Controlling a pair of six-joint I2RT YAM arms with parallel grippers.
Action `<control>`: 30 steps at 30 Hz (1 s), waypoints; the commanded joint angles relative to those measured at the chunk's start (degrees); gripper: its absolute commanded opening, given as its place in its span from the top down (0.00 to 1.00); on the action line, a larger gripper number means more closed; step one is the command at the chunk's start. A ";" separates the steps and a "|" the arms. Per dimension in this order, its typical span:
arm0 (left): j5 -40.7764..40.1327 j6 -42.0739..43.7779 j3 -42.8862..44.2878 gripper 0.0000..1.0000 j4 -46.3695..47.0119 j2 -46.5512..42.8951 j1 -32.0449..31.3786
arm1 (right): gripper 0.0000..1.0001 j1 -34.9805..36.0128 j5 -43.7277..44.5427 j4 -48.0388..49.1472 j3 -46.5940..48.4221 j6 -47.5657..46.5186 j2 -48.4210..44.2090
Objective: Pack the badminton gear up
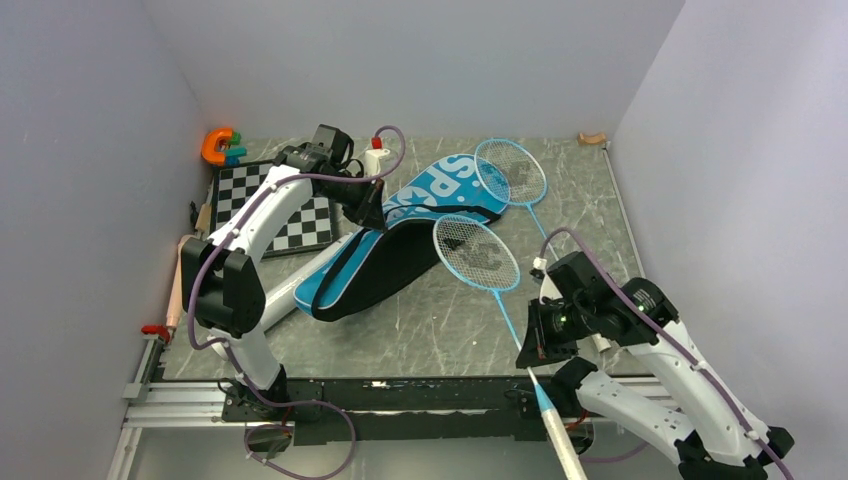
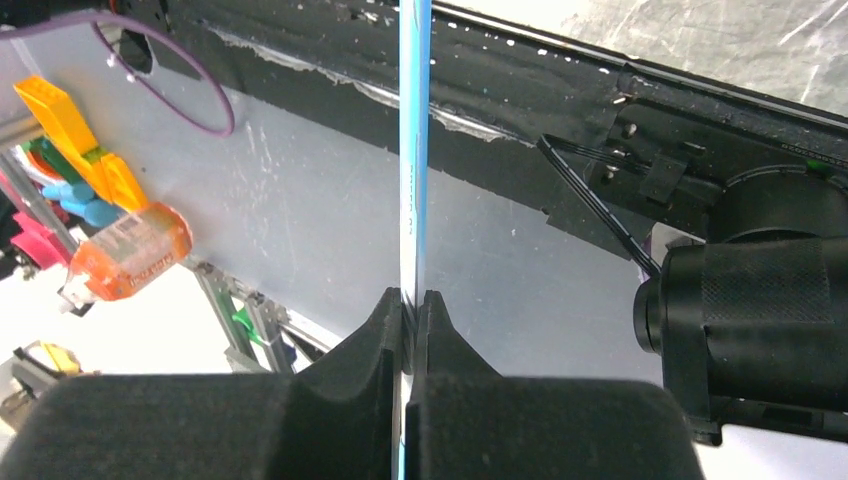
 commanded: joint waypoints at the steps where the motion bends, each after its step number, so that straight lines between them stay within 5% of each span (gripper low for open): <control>1: 1.06 0.00 2.57 1.00 1.34 -1.55 -0.35 | 1.00 0.96 -5.84 0.36 -0.54 -4.96 1.90; 30: -4.75 2.56 -0.68 1.00 1.65 -1.79 -0.40 | 1.00 11.90 -1.30 -2.23 3.28 9.69 -4.94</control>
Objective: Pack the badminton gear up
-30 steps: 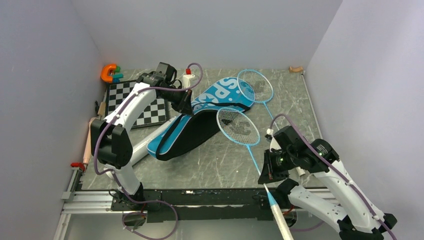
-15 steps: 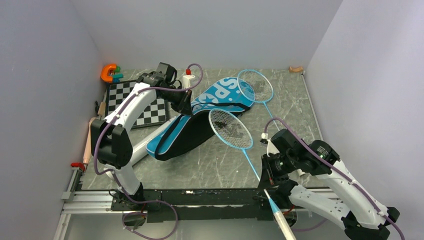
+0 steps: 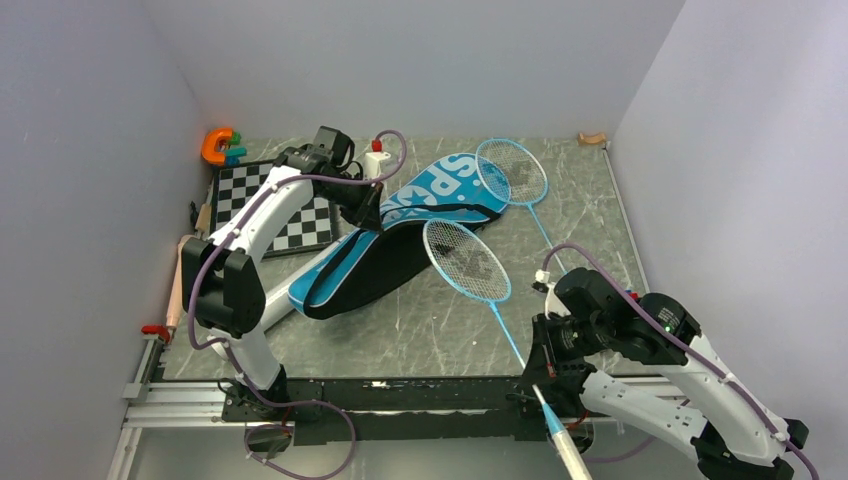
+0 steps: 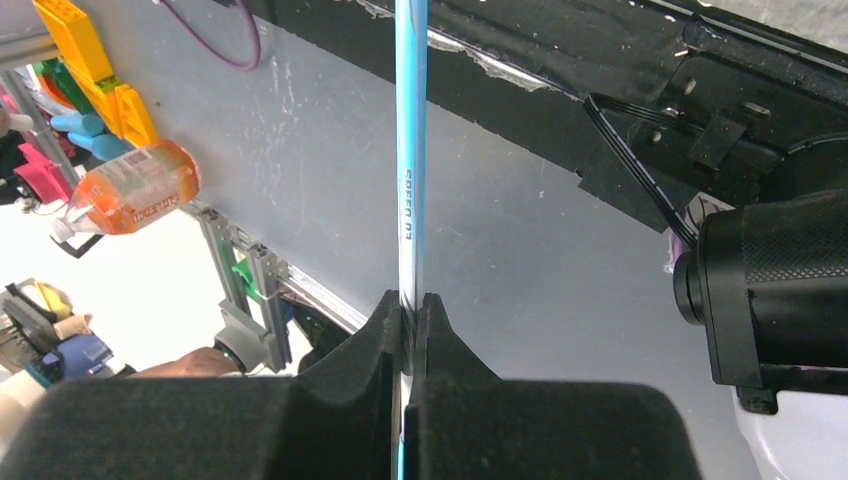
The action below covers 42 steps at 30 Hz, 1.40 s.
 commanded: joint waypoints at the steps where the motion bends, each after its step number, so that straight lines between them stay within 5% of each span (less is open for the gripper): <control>1: -0.41 1.33 -0.38 1.00 1.87 -1.79 -0.19 | 1.00 0.47 -0.56 -1.12 1.06 2.45 -0.73; 14: 0.63 0.77 4.37 1.00 0.71 -0.17 -1.64 | 1.00 0.51 -0.88 0.00 -5.41 -4.08 1.71; 42: 10.73 11.83 -6.77 1.00 -9.69 -8.74 -10.34 | 1.00 3.59 24.87 35.03 -8.68 4.52 29.28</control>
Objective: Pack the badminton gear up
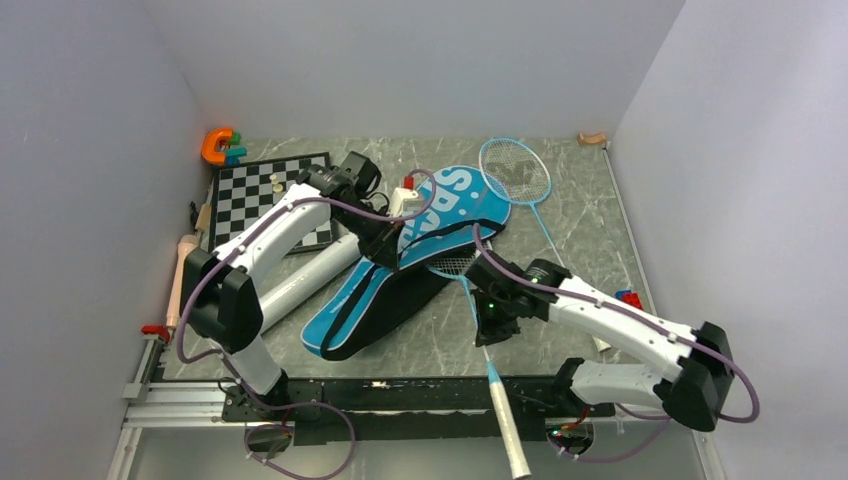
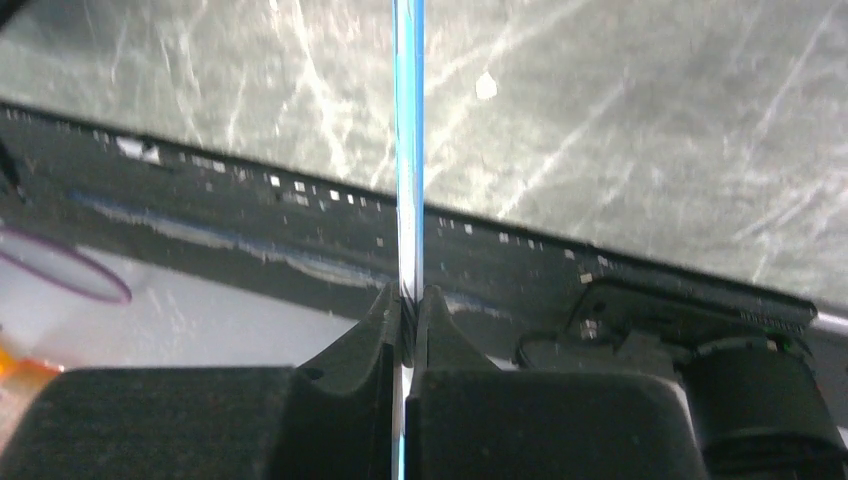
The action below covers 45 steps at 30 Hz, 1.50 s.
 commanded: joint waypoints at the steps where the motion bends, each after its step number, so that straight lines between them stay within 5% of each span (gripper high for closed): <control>1: 5.19 2.76 -2.94 1.00 -2.60 -6.25 -0.54 | 1.00 0.22 8.39 12.27 1.69 3.12 6.51; 11: 7.61 4.57 -8.93 1.00 -4.20 -11.12 -0.55 | 1.00 -3.49 12.37 18.51 13.09 -0.99 22.29; 19: 12.09 1.03 -13.34 1.00 4.71 -10.88 -0.66 | 1.00 -10.33 7.23 26.06 18.11 -5.67 25.99; 34: 14.14 -1.85 -5.51 1.00 12.80 5.10 -1.28 | 1.00 -17.27 -12.01 51.47 10.28 5.31 32.49; 45: 7.13 -0.95 -12.31 1.00 15.33 4.18 -1.38 | 0.65 -18.46 -26.88 67.83 7.17 9.66 41.71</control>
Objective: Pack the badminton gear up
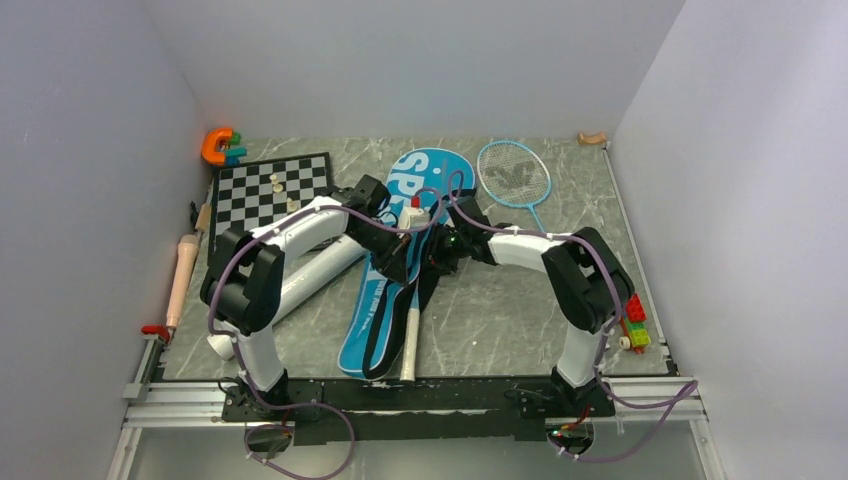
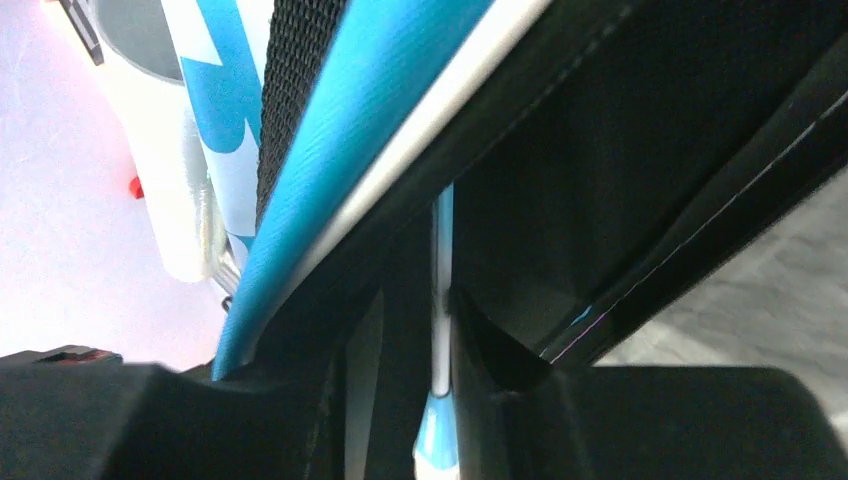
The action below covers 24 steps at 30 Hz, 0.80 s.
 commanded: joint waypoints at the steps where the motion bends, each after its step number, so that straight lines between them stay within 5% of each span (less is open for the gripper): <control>1: -0.40 0.41 -3.13 1.00 1.73 -2.69 -0.99 | 0.62 0.05 -7.92 12.97 -0.07 3.43 2.63; 8: -5.18 0.19 -5.20 1.00 3.40 -2.79 -1.01 | 0.32 -2.09 -8.87 13.10 -4.24 2.82 -1.52; 13: -7.67 0.19 -6.02 0.98 4.03 -3.17 -1.06 | 0.27 -4.88 -7.27 9.83 -8.79 0.39 -8.45; 19: -13.38 -0.69 -5.47 0.59 3.23 -3.76 -1.15 | 0.29 -6.60 -7.25 9.29 -9.65 -0.82 -8.06; 24: -18.13 -0.42 -1.99 0.39 0.24 -6.41 -1.16 | 0.34 -6.71 -7.41 10.70 -8.40 -0.60 -5.85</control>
